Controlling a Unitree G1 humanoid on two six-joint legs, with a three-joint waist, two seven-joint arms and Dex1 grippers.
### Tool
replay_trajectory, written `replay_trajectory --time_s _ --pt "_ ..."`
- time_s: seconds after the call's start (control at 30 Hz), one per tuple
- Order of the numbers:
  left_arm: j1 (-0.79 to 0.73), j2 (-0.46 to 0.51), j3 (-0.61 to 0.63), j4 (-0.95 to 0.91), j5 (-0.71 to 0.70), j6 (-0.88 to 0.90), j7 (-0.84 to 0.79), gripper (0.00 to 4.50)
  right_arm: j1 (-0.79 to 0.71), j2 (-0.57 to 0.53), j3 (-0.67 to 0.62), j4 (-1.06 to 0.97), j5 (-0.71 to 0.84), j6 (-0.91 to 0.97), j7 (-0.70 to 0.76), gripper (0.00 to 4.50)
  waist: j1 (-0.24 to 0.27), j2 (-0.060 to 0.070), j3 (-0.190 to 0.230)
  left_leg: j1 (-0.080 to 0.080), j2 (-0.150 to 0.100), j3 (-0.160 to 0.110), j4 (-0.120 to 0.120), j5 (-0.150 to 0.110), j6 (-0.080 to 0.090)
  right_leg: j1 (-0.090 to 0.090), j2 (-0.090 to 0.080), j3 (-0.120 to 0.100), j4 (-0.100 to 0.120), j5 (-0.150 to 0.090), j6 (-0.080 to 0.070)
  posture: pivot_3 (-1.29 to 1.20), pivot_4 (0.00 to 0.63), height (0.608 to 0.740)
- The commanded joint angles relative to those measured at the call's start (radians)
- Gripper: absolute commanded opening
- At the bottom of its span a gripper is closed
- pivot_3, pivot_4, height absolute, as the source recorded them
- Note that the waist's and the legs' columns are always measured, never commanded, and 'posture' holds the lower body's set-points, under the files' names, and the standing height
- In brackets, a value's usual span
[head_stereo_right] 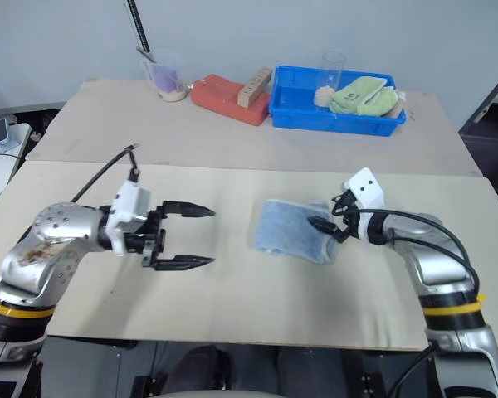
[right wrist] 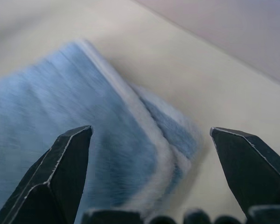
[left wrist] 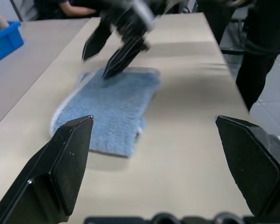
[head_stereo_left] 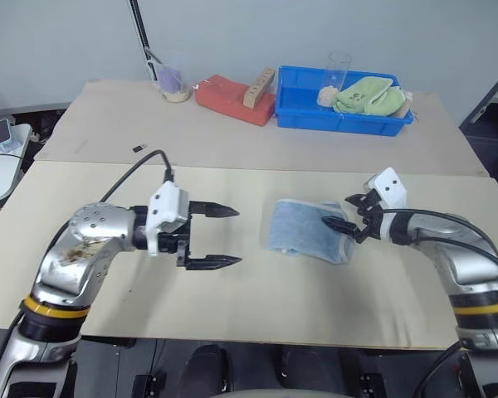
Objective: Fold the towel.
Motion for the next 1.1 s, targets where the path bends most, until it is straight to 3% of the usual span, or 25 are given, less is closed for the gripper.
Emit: replay_trajectory --time_s 0.03,0.07,0.13,0.5,0.53,0.63,0.83,0.93,1.07,1.1 --pt "0.021 0.007 0.047 -0.064 -0.034 -0.002 0.023 4.45 -0.043 0.014 -0.008 0.082 0.002 -0.024 0.039 4.50 -0.001 0.000 0.000 0.000 0.000 0.000 0.000 0.000 0.000 0.000 0.001 0.000 0.000 0.000 0.000 0.00 0.150 0.717" --pt "0.036 0.006 0.057 -0.077 -0.035 -0.004 0.035 4.45 -0.054 0.026 -0.014 0.103 0.022 0.004 0.058 4.50 -0.003 0.000 0.000 0.000 0.000 0.000 0.000 0.000 0.000 0.000 0.001 0.000 0.001 0.000 0.000 0.00 0.150 0.717" --pt "0.061 0.005 0.076 -0.102 -0.041 -0.005 0.056 4.50 -0.071 0.044 -0.016 0.135 0.041 0.034 0.085 3.96 -0.010 0.000 0.000 0.000 0.000 -0.001 0.000 0.000 0.000 0.000 0.002 0.000 0.001 0.000 0.000 0.00 0.150 0.717" --pt "0.146 0.004 0.197 -0.191 -0.199 0.038 0.109 4.50 -0.107 0.083 0.020 0.139 0.014 0.011 0.147 0.21 -0.014 0.000 0.000 0.001 0.002 -0.001 -0.001 0.000 0.000 0.000 0.003 -0.001 0.002 0.000 -0.001 0.00 0.150 0.717" --pt "0.157 0.011 0.204 -0.200 -0.210 0.046 0.107 4.50 -0.103 0.079 0.028 0.127 0.003 -0.021 0.159 0.03 -0.014 0.000 0.000 0.001 0.002 -0.001 -0.001 0.000 0.000 0.000 0.003 -0.001 0.002 0.000 -0.001 0.00 0.150 0.717" --pt "0.174 0.026 0.200 -0.205 -0.191 0.032 0.096 4.50 -0.130 0.078 -0.017 0.133 0.001 -0.057 0.132 0.03 -0.014 0.001 0.000 0.001 0.002 -0.001 -0.001 0.000 0.000 0.000 0.003 -0.001 0.002 0.000 -0.001 0.00 0.150 0.717" --pt "0.151 0.026 0.190 -0.188 -0.167 0.022 0.114 4.50 -0.216 0.046 -0.200 0.347 -0.026 -0.165 -0.091 0.03 -0.005 0.001 0.000 0.001 0.000 0.001 -0.001 0.001 -0.001 0.000 0.001 -0.001 0.002 0.000 -0.001 0.00 0.150 0.717" --pt "0.127 0.025 0.178 -0.172 -0.162 0.029 0.120 4.50 -0.228 0.075 -0.237 0.417 -0.036 -0.117 -0.202 0.03 -0.011 0.000 0.000 0.001 0.000 0.003 -0.001 0.001 -0.001 0.000 0.002 -0.002 0.001 0.000 -0.001 0.00 0.150 0.717" --pt "0.107 0.026 0.163 -0.146 -0.145 0.026 0.108 4.50 -0.231 0.119 -0.242 0.440 -0.029 -0.061 -0.248 0.03 -0.025 0.001 0.000 0.001 0.000 0.002 -0.002 0.001 -0.002 0.000 0.003 0.000 0.002 0.001 -0.001 0.00 0.150 0.717" --pt "0.104 0.028 0.161 -0.139 -0.140 0.025 0.105 4.50 -0.234 0.127 -0.248 0.441 -0.026 -0.057 -0.256 0.86 -0.029 0.001 0.000 0.001 0.000 0.001 -0.002 0.001 -0.002 0.000 0.003 0.000 0.003 0.001 -0.001 0.00 0.150 0.717"
